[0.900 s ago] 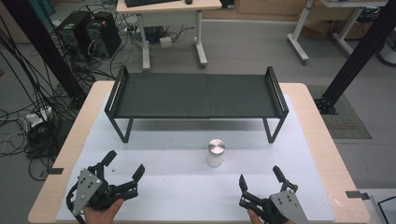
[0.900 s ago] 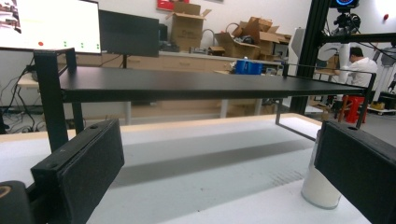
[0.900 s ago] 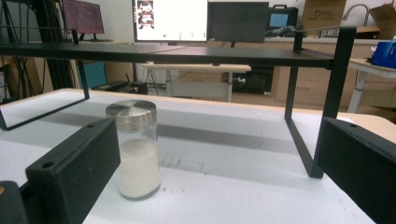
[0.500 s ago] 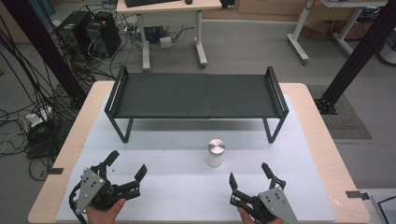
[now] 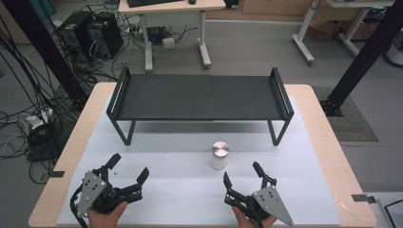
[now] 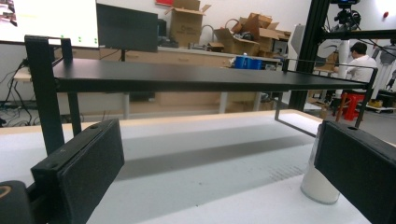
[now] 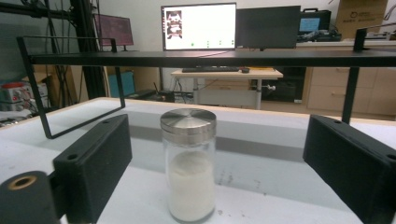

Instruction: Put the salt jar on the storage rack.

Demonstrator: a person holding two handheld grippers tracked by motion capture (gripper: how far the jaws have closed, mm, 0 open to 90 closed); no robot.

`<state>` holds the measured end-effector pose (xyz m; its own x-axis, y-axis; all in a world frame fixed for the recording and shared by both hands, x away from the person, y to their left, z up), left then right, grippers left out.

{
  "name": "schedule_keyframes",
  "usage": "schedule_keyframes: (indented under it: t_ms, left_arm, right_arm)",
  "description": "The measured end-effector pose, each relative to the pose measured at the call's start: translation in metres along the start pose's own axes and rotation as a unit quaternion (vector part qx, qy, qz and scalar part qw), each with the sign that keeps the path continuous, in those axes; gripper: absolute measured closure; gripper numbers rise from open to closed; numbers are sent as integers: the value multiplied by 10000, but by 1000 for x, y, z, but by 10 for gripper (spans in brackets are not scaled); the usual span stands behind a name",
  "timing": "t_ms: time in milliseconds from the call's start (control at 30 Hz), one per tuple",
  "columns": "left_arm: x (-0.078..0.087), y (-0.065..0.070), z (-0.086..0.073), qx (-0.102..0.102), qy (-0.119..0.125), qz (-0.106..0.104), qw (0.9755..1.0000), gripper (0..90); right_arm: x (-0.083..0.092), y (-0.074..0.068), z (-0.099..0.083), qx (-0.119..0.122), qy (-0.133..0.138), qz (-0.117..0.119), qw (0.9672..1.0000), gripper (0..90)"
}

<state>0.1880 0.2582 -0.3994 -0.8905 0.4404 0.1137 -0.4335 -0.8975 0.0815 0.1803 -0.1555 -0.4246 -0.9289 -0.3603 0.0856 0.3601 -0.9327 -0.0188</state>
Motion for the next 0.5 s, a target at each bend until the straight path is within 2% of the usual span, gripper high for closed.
schedule_keyframes:
  t_ms: [200,500]
  left_arm:
    - [-1,1,0,-13,-17,-19,10000,18]
    - [-3,2,-1,-35,-54,-34,10000,18]
  right_arm:
    - [-13,-4,-2,-19,24,108,9999,114]
    - [-38,-9,-7,-78,-127,234,9996,134]
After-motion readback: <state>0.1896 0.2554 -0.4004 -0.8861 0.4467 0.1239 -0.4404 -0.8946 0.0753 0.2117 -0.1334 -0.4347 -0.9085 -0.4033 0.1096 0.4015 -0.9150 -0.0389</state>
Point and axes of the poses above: each handheld gripper's, and its own axes: x roughly backward along the jaws, z roughly out of its top, y roughly to its right, the point moved 9 cm from there along -x, roughly forward along the jaws, and after that the axes turned 7 degrees about -y, right-handed, at the moved point
